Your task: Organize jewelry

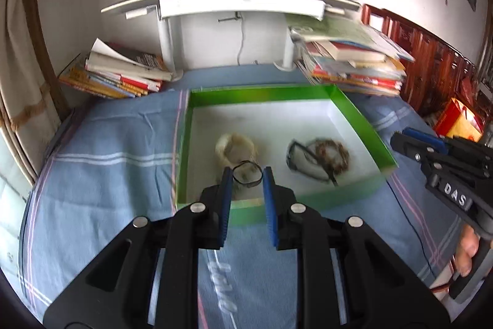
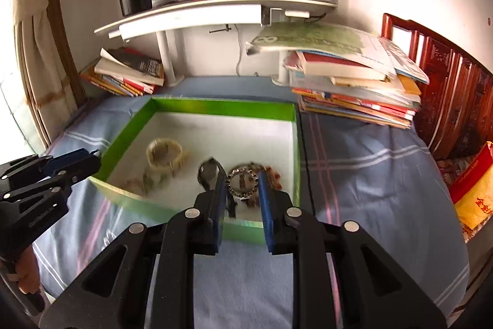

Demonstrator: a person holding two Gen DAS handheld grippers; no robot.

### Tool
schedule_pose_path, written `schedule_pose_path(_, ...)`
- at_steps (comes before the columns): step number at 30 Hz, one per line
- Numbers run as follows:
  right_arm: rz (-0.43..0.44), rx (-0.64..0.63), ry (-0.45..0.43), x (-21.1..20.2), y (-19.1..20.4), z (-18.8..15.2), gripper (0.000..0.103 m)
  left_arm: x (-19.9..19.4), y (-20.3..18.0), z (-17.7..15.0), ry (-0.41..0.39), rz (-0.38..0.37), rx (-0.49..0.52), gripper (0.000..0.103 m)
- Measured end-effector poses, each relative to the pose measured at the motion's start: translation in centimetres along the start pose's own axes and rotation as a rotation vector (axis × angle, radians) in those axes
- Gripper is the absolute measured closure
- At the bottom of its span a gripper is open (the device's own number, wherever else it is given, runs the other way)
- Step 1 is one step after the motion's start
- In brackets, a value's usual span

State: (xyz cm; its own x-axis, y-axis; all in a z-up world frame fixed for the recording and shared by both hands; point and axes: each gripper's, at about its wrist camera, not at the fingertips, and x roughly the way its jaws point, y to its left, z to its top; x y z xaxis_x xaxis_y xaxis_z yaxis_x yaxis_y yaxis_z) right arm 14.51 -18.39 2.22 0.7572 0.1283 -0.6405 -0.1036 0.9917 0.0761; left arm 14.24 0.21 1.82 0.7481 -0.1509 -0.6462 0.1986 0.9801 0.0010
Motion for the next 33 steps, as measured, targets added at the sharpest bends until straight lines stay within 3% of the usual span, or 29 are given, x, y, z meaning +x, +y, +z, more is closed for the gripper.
schedule_pose_path(7, -0.004, 0.054, 0.070, 5.4, 0.3, 1.9, 0.082, 6.8, 1.5, 3.9, 0.089, 0.028, -0.052, 0.083)
schedule_pose_path(12, -0.023, 0.093, 0.123, 9.5, -0.6, 2.4, 0.082, 10.4, 3.1, 4.0, 0.139, 0.093, -0.101, 0.083)
schedule_pose_path(17, -0.027, 0.078, 0.151, 11.3, -0.6, 1.7, 0.079, 11.8, 3.9, 3.6, 0.170, 0.083, -0.117, 0.083)
schedule_pose_path(18, -0.025, 0.083, 0.142, 11.0, -0.6, 1.6, 0.070, 11.8, 3.9, 3.5, 0.165, 0.083, -0.118, 0.080)
schedule_pose_path(19, -0.023, 0.090, 0.130, 10.5, -0.8, 1.4, 0.065, 11.6, 3.9, 3.3, 0.157, 0.087, -0.117, 0.071)
schedule_pose_path(21, -0.026, 0.103, 0.085, 8.3, -0.8, 0.9, 0.057, 10.9, 3.7, 3.0, 0.140, 0.099, -0.112, 0.064)
schedule_pose_path(22, -0.028, 0.098, 0.065, 7.3, -0.6, 0.6, 0.055, 10.1, 3.5, 2.8, 0.124, 0.104, -0.105, 0.064)
schedule_pose_path(25, -0.057, 0.082, -0.028, 2.9, -0.1, -0.6, 0.033, 7.1, 2.7, 1.9, 0.074, 0.122, -0.081, 0.058)
schedule_pose_path(29, -0.087, 0.089, -0.206, -3.9, 0.2, -3.3, 0.003, 0.9, 1.5, -0.1, -0.066, 0.158, -0.057, 0.036)
schedule_pose_path(33, -0.113, 0.112, -0.298, -8.0, 0.4, -6.8, 0.003, -5.1, 0.3, -3.8, -0.205, 0.177, -0.077, 0.018)
